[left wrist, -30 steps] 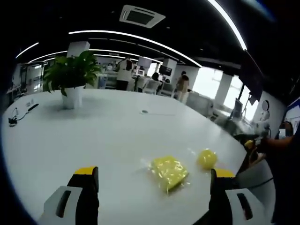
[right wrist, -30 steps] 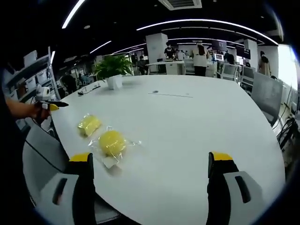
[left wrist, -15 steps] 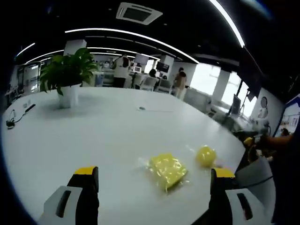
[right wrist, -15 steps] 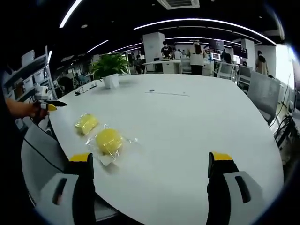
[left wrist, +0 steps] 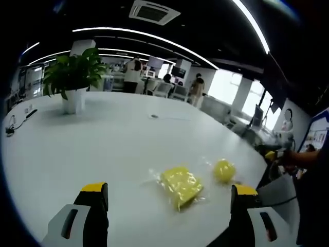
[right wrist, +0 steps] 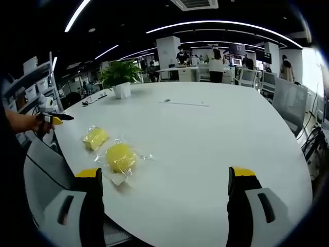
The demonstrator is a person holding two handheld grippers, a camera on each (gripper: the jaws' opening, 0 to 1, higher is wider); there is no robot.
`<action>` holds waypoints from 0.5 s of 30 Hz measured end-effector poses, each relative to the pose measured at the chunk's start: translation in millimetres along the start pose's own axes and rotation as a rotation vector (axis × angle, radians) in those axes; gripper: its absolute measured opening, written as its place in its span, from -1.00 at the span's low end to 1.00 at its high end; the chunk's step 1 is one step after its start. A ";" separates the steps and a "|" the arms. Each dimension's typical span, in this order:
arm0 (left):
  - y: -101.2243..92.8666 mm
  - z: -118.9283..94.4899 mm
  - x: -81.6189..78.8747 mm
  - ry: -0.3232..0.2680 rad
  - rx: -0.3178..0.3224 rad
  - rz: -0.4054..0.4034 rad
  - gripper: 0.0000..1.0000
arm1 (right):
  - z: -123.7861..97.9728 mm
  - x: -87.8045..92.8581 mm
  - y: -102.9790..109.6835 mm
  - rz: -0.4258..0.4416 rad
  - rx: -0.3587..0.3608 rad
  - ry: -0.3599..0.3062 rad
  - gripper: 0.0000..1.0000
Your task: Compare the silicone blocks by pressing each to a similar depth, holding the contact briefly, and releasing to observe deformation and rebound differences across the visible hardness samples.
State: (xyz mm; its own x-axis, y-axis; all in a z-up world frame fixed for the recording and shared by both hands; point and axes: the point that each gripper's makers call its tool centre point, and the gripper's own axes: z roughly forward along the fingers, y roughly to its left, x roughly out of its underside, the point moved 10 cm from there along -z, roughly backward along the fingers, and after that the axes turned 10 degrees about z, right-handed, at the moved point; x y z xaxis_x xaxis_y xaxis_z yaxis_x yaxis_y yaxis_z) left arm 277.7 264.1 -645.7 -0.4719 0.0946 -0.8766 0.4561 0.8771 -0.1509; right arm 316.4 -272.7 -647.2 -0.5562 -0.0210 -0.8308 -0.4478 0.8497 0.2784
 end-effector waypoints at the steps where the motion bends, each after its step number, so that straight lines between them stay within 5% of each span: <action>1: 1.7 1.2 1.5 0.028 -0.009 -0.005 1.00 | 0.5 0.0 0.7 0.001 -0.002 0.000 0.93; 9: 9.3 15.3 -1.0 0.080 0.010 -0.054 1.00 | 2.0 7.9 4.2 -0.003 -0.009 0.014 0.93; 11: 13.0 20.6 6.0 0.168 0.025 -0.052 0.99 | 1.7 15.2 4.6 -0.005 -0.007 0.032 0.93; 15: 14.4 33.8 9.8 0.193 0.132 -0.275 1.00 | 1.0 26.5 2.9 0.006 -0.006 0.049 0.93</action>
State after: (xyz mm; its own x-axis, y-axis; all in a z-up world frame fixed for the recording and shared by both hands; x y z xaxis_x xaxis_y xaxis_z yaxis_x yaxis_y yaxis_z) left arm 305.1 261.8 -671.9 -0.7189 -0.0382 -0.6941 0.3798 0.8147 -0.4382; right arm 301.1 -270.3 -668.9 -0.5926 -0.0416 -0.8044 -0.4486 0.8465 0.2868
